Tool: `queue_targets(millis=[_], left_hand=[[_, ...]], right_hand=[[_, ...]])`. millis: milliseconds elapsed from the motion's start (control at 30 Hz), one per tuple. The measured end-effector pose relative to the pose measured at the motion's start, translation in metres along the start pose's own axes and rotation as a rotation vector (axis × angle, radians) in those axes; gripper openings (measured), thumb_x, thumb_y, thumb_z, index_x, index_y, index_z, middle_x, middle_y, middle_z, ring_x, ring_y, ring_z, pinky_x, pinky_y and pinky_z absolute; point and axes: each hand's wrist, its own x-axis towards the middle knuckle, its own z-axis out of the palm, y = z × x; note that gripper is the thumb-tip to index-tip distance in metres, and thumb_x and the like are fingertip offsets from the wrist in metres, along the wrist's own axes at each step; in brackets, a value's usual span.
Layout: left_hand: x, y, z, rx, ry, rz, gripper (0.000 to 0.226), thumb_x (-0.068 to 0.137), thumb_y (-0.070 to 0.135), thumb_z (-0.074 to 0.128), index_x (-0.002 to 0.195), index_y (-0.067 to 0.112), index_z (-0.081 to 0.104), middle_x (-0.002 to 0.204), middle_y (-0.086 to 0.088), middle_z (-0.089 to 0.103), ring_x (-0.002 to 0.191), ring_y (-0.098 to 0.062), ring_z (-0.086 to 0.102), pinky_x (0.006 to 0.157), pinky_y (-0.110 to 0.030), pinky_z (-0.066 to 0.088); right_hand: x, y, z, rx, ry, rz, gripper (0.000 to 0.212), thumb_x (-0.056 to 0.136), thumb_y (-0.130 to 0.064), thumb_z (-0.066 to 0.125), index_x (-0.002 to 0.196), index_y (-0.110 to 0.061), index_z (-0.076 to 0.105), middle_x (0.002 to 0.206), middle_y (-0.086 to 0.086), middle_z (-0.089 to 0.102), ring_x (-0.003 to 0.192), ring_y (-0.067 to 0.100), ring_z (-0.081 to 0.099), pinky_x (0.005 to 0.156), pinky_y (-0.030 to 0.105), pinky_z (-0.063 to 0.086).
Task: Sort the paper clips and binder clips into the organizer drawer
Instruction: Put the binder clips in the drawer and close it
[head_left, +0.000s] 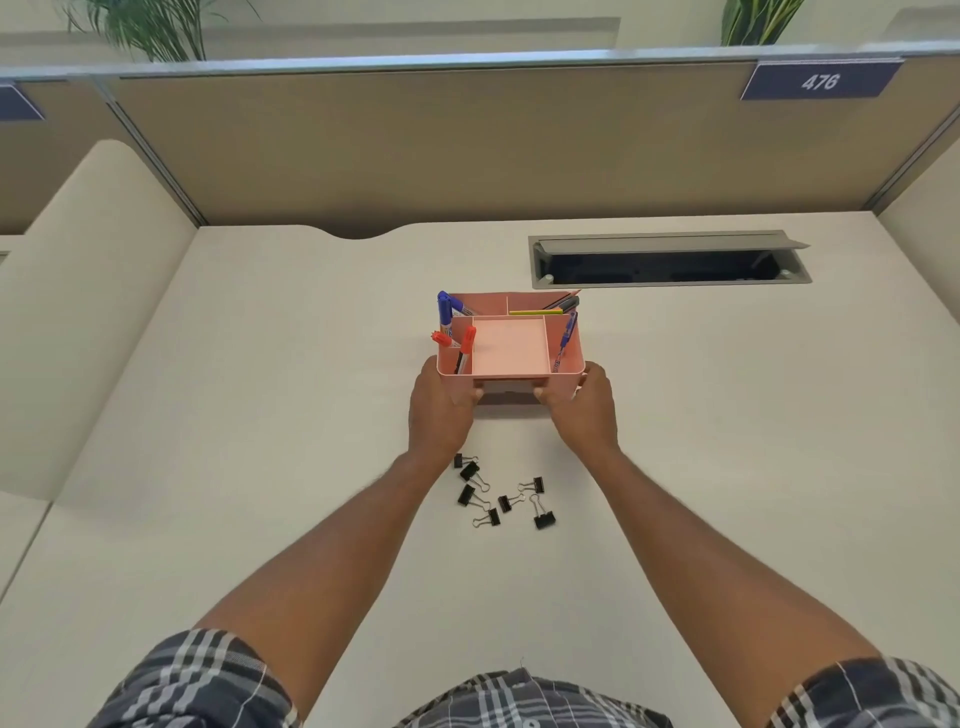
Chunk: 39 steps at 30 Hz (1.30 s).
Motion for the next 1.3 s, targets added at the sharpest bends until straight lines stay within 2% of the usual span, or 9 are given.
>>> queue_targets(millis=[100,267,367,433,533,800,967,1133,1300], left_hand=[[0.001,0.002,0.004,0.013,0.041,-0.024,0.047,0.085,0.022,0.073,0.125,0.023,0.049,0.111,0.012,0.056,0.101,-0.009,0.056,0.079,-0.022,0.046],[-0.001,-0.015,0.002,0.095,0.036,-0.061,0.055,0.086,0.023,0.070,0.135,0.018,0.045,0.127,0.001,0.057,0.115,-0.017,0.055,0.092,-0.031,0.050],[-0.018,-0.027,0.002,0.253,0.068,-0.111,0.060,0.090,0.019,0.064,0.143,0.012,0.037,0.138,-0.007,0.050,0.127,-0.023,0.046,0.106,-0.042,0.043],[-0.041,-0.033,0.005,0.363,0.066,-0.024,0.053,0.091,0.017,0.059,0.141,0.011,0.040,0.136,-0.007,0.050,0.127,-0.025,0.043,0.108,-0.043,0.036],[-0.076,-0.045,0.011,0.511,-0.015,0.161,0.047,0.089,0.013,0.057,0.135,0.009,0.049,0.130,-0.006,0.052,0.121,-0.027,0.045,0.098,-0.041,0.035],[-0.093,-0.060,0.009,0.663,-0.051,0.273,0.030,0.081,0.009,0.060,0.111,0.013,0.063,0.111,-0.004,0.058,0.099,-0.029,0.053,0.076,-0.037,0.041],[-0.093,-0.065,0.007,0.668,-0.050,0.293,0.026,0.082,0.009,0.060,0.107,0.013,0.066,0.107,-0.004,0.059,0.095,-0.029,0.054,0.076,-0.038,0.043],[-0.100,-0.071,0.009,0.651,-0.077,0.290,0.032,0.082,0.008,0.063,0.114,0.009,0.067,0.110,-0.006,0.061,0.099,-0.030,0.056,0.080,-0.039,0.045],[-0.096,-0.069,0.005,0.588,-0.039,0.297,0.029,0.083,0.006,0.064,0.111,0.007,0.067,0.107,-0.008,0.061,0.095,-0.031,0.056,0.081,-0.039,0.047]], right_hand=[[0.007,0.003,0.007,0.002,0.040,0.016,0.048,0.074,-0.030,0.081,0.105,-0.024,0.044,0.102,-0.007,0.054,0.091,0.016,0.060,0.071,0.029,0.049],[-0.001,0.018,0.010,-0.034,0.113,0.104,0.057,0.080,-0.031,0.075,0.125,-0.013,0.045,0.116,0.001,0.051,0.097,0.016,0.053,0.079,0.029,0.045],[-0.021,0.034,0.019,-0.236,0.032,-0.110,0.025,0.088,-0.021,0.062,0.111,-0.014,0.054,0.112,0.004,0.053,0.100,0.021,0.056,0.080,0.030,0.045],[-0.030,0.039,0.027,-0.411,-0.124,-0.295,0.029,0.091,-0.016,0.056,0.120,-0.014,0.058,0.115,0.005,0.054,0.108,0.022,0.053,0.086,0.034,0.049],[-0.027,0.035,0.036,-0.572,-0.163,-0.450,0.048,0.092,-0.013,0.053,0.140,-0.017,0.048,0.116,0.007,0.050,0.110,0.022,0.048,0.077,0.038,0.053],[-0.021,0.022,0.038,-0.679,-0.166,-0.479,0.043,0.087,-0.007,0.054,0.130,-0.017,0.054,0.109,0.008,0.051,0.102,0.027,0.050,0.065,0.039,0.054],[-0.041,0.034,0.034,-0.697,-0.159,-0.469,0.037,0.086,-0.003,0.048,0.120,-0.016,0.057,0.102,0.004,0.048,0.096,0.027,0.050,0.058,0.034,0.049],[-0.064,0.048,0.032,-0.721,-0.174,-0.449,0.047,0.085,-0.002,0.047,0.129,-0.021,0.053,0.109,0.003,0.051,0.102,0.024,0.047,0.056,0.032,0.043],[-0.068,0.046,0.027,-0.626,-0.148,-0.426,0.043,0.090,-0.010,0.049,0.133,-0.018,0.053,0.112,0.005,0.053,0.106,0.024,0.050,0.069,0.037,0.052]])
